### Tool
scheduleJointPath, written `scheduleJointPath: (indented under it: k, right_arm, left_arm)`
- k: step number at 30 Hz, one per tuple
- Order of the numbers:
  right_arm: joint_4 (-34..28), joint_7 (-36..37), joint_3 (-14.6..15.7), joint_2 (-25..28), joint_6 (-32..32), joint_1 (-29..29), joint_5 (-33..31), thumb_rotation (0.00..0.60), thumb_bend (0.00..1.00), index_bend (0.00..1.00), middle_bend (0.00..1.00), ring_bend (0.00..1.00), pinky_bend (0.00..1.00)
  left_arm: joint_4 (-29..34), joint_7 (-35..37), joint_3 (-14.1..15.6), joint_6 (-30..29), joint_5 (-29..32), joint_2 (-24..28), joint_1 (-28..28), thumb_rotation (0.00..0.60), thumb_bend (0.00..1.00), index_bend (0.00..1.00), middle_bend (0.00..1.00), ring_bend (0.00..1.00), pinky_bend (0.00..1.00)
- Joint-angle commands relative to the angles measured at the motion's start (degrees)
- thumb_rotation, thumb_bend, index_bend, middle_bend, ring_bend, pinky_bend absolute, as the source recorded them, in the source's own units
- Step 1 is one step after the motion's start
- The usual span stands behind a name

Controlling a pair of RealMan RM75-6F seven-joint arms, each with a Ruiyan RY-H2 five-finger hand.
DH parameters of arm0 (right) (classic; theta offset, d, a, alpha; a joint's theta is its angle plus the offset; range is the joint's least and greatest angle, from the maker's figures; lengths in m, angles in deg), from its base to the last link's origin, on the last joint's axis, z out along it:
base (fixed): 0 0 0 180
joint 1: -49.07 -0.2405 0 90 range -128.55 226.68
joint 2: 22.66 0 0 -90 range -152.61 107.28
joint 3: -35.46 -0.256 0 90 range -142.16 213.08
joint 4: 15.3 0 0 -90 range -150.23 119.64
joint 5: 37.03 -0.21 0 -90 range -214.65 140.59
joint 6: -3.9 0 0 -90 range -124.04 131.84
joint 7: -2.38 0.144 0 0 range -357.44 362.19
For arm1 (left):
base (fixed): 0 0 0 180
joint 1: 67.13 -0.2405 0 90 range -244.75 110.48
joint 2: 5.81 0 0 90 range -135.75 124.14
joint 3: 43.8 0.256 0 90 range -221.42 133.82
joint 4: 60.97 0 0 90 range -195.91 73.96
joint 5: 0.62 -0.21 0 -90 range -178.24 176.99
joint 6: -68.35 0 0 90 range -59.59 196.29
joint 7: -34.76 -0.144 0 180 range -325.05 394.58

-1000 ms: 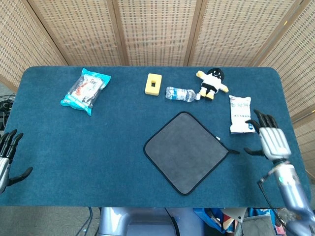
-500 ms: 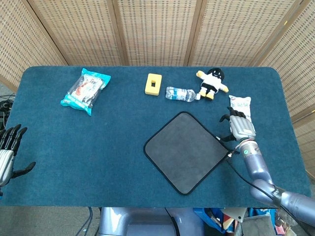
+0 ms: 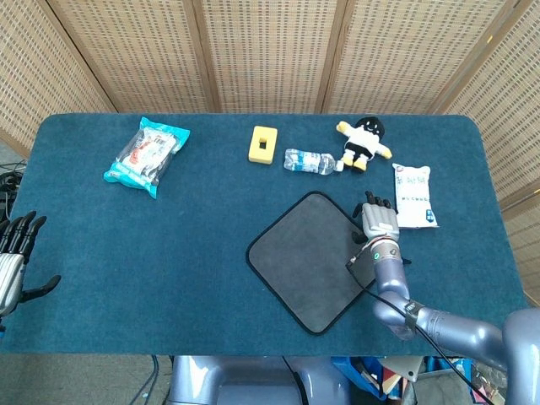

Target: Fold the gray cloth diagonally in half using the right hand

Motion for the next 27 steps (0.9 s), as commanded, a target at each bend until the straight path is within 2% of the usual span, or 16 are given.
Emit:
scheduleJointPath:
  k: [1, 27]
  right_arm:
    - [1.67, -0.62, 0.02, -1.19, -0.12, -0.36, -1.26, 0.600, 0.48, 0.35, 0.00, 0.00, 0.00]
    - [11.89, -6.65, 0.58, -8.38, -0.36, -0.79, -2.87, 0.600, 0.48, 0.35, 0.00, 0.00, 0.00]
  left_arm:
    - [-0.04, 0.12, 0.00, 0.09, 0.08, 0.00, 0.06, 0.600, 0.22, 0.00, 0.00, 0.00, 0.00]
    - [-0.34, 2.86, 0.44, 0.51, -0.03, 1.01, 0.23, 0.600, 0.22, 0.00, 0.00, 0.00, 0.00]
